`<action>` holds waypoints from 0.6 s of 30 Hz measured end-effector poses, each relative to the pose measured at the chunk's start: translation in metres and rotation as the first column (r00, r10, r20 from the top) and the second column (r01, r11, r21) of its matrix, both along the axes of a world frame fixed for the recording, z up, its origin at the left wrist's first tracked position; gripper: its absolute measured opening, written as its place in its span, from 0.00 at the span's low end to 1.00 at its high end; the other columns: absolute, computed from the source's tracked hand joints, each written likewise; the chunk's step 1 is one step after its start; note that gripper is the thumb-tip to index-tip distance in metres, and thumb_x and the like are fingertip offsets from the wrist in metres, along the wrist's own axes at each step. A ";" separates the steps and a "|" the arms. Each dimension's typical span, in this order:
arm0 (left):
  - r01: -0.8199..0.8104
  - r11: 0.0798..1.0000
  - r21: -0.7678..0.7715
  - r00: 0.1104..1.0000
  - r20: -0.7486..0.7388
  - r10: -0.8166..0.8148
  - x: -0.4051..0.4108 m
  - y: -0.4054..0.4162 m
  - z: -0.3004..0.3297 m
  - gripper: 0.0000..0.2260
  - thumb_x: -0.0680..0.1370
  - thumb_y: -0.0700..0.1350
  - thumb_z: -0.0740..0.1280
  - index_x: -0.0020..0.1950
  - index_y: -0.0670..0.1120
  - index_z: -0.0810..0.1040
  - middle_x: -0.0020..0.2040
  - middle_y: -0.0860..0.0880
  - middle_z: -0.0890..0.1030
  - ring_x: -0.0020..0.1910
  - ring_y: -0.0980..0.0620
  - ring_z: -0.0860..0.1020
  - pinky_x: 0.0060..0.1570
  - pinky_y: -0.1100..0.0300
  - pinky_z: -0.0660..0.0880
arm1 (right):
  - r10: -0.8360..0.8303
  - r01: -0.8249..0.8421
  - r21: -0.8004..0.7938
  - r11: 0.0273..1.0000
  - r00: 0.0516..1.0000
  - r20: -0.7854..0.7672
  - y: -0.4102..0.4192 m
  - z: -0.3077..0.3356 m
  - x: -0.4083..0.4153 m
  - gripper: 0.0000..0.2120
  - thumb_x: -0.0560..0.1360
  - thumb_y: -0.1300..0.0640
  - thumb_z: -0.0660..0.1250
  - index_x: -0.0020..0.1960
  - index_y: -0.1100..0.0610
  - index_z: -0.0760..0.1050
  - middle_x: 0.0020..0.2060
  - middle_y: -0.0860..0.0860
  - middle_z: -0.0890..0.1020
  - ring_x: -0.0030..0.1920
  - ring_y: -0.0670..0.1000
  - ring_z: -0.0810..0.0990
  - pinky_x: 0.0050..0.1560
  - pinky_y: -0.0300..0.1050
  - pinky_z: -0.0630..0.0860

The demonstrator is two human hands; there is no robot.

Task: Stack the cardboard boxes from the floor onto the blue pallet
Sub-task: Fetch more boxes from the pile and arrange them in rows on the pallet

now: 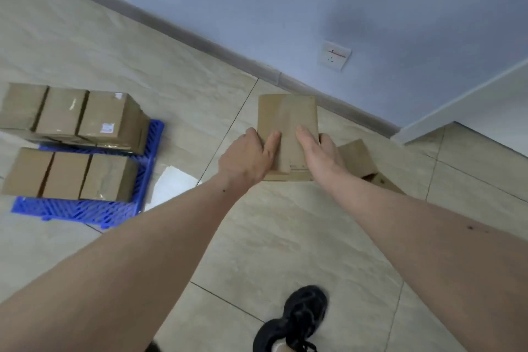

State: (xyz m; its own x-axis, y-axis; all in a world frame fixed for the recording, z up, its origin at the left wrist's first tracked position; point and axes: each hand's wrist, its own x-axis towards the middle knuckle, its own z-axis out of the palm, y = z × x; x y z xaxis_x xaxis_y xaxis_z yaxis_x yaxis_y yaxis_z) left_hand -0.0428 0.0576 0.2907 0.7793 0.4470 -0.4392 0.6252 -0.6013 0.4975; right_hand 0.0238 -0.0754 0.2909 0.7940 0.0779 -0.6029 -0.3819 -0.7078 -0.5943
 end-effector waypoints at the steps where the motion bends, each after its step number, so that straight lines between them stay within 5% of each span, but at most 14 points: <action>1: -0.014 1.000 0.001 1.000 -0.006 0.014 -0.016 0.016 0.002 0.23 0.79 0.65 0.50 0.51 0.44 0.67 0.52 0.43 0.78 0.51 0.41 0.76 0.48 0.50 0.71 | 0.011 -0.011 0.003 1.000 1.000 0.003 0.017 0.001 -0.014 0.37 0.74 0.29 0.55 0.72 0.55 0.66 0.67 0.57 0.73 0.65 0.58 0.73 0.57 0.49 0.67; 6: -0.072 0.997 0.033 0.997 0.007 0.071 -0.105 0.110 0.006 0.23 0.79 0.65 0.51 0.50 0.44 0.67 0.49 0.45 0.78 0.46 0.44 0.75 0.43 0.53 0.69 | 0.065 -0.066 0.012 0.998 0.998 0.016 0.115 0.002 -0.095 0.35 0.74 0.30 0.56 0.67 0.56 0.71 0.63 0.57 0.77 0.60 0.58 0.76 0.56 0.49 0.70; 10: -0.094 0.995 0.043 0.995 -0.015 0.095 -0.168 0.183 0.003 0.26 0.79 0.66 0.51 0.54 0.44 0.70 0.52 0.44 0.78 0.52 0.42 0.76 0.48 0.52 0.71 | 0.046 -0.044 0.053 0.998 0.999 -0.022 0.189 -0.005 -0.158 0.29 0.73 0.30 0.57 0.59 0.53 0.73 0.57 0.55 0.79 0.51 0.56 0.77 0.52 0.48 0.71; 18: -0.191 0.981 0.022 0.981 -0.019 0.192 -0.248 0.312 -0.014 0.26 0.79 0.64 0.53 0.58 0.42 0.72 0.57 0.42 0.78 0.56 0.41 0.76 0.49 0.53 0.69 | 0.099 -0.090 0.107 0.990 0.992 -0.084 0.324 -0.016 -0.232 0.34 0.68 0.28 0.58 0.59 0.53 0.74 0.57 0.54 0.80 0.56 0.57 0.78 0.61 0.54 0.74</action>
State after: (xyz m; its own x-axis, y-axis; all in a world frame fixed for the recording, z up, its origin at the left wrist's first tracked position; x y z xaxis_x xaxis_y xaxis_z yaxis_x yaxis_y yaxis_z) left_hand -0.2904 0.3691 0.2767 0.6693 0.5956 -0.4443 0.7398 -0.4790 0.4724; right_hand -0.2082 0.2486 0.2747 0.7240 0.2148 -0.6555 -0.3707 -0.6802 -0.6323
